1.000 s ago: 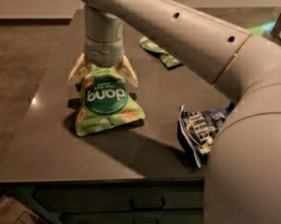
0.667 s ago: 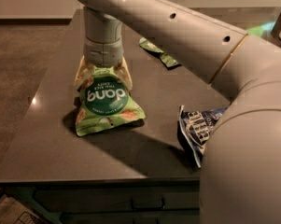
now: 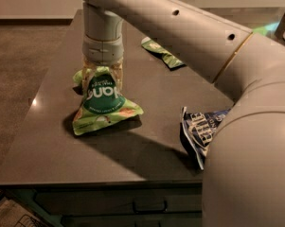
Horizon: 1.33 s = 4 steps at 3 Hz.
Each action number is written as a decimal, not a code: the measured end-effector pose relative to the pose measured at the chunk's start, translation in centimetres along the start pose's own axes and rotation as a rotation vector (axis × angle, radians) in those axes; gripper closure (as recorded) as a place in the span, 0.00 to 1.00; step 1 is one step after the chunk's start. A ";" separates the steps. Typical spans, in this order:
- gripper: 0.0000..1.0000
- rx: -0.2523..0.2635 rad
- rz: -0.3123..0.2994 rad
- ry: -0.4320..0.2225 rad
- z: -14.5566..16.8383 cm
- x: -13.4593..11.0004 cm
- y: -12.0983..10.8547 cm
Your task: Pick green rice chip bag
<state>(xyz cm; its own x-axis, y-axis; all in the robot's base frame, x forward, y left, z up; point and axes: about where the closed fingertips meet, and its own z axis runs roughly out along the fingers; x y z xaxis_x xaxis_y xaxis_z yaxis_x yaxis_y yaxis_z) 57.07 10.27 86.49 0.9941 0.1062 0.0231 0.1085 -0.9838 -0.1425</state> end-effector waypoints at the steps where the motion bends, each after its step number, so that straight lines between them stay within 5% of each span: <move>1: 0.88 0.046 0.005 0.008 -1.5 -0.7 -0.8; 2: 1.00 0.117 -0.001 0.007 -3.8 -1.4 -2.2; 4: 1.00 0.205 -0.039 0.025 -9.0 -1.9 -6.5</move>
Offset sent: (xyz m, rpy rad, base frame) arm -0.0369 0.0166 0.0745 0.1760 0.0435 0.0155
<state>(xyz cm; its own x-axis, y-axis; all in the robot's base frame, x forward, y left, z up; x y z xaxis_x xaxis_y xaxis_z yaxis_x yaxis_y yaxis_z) 54.45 15.21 96.33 0.9889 0.1371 0.0569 0.1483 -0.9290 -0.3390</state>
